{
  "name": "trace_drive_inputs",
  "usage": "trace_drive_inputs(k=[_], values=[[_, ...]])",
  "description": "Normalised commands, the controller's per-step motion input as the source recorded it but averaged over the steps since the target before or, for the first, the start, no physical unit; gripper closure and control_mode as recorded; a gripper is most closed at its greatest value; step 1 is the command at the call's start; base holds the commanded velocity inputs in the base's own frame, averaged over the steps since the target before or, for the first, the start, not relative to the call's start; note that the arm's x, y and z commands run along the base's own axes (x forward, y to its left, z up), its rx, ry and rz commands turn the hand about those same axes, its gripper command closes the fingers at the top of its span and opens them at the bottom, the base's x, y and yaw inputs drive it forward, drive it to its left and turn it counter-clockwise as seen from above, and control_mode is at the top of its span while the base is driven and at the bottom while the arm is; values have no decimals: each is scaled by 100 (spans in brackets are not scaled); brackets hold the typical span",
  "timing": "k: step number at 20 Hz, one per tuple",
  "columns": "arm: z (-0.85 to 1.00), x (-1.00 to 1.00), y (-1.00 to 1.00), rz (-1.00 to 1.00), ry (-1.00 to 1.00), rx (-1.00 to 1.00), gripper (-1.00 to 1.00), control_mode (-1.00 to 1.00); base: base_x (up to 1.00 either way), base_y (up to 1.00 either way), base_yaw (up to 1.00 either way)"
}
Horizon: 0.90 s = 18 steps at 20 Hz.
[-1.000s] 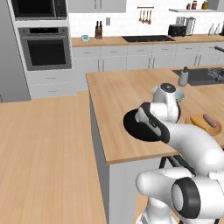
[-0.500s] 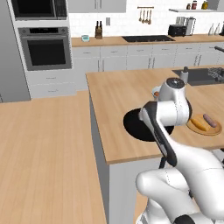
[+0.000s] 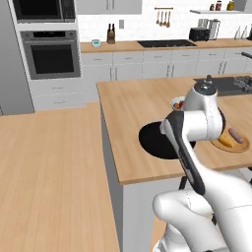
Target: Place one bun and one sausage from the bowl on each plate.
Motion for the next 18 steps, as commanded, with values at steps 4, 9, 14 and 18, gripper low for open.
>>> trace_drive_inputs(k=[4, 9, 14, 18], values=[[0, -6, 0, 0, 0, 0, 100, 100, -57, -11, 0], [0, 0, 0, 0, 0, 0, 100, 100, -91, -81, 0], [0, 0, 0, 0, 0, 0, 100, 100, -47, -100, 0], [0, 0, 0, 0, 0, 0, 100, 100, 3, -100, 5]])
